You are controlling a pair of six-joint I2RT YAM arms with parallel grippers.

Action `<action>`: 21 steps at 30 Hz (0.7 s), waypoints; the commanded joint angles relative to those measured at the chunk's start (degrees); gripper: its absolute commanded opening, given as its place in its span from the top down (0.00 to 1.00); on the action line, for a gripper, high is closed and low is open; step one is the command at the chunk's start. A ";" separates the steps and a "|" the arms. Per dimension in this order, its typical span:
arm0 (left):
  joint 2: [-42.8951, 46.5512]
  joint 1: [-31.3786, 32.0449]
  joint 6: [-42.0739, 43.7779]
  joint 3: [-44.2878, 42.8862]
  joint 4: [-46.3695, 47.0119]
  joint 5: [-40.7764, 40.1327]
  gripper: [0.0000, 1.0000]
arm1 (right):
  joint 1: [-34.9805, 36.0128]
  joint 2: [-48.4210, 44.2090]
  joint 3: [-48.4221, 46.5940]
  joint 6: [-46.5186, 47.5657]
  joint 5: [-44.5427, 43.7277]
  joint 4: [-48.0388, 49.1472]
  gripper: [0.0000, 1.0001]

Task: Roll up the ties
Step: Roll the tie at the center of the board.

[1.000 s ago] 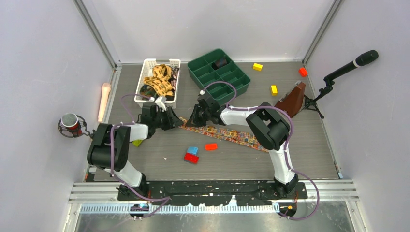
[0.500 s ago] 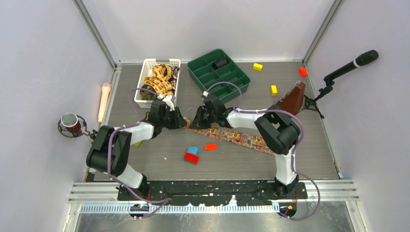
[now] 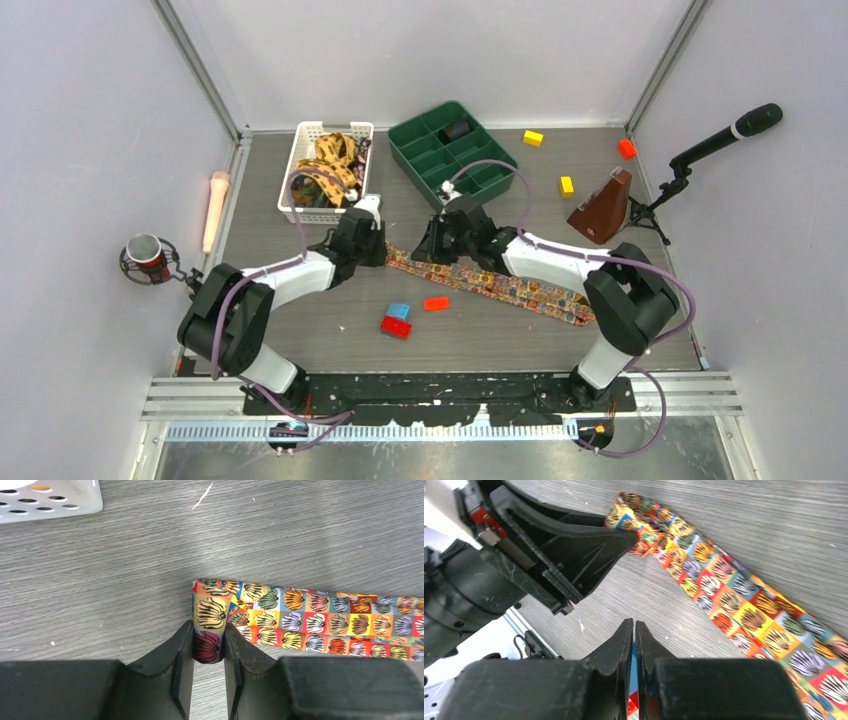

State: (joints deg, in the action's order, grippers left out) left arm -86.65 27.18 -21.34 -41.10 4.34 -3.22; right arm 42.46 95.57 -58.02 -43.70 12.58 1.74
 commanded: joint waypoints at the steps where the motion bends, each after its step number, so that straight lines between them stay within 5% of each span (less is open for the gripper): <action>1: -0.09 4.15 2.54 -2.85 -1.00 -12.37 0.74 | -1.39 -4.99 2.36 1.21 -4.15 -1.29 0.88; 21: -15.16 23.97 11.12 -13.51 -4.86 -44.83 0.76 | -8.41 -18.26 11.66 -0.98 -8.17 -3.87 0.88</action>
State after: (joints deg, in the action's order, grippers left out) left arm -98.94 48.27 -12.71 -51.18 0.89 -39.99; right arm 35.27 80.49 -47.13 -43.90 6.24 -2.90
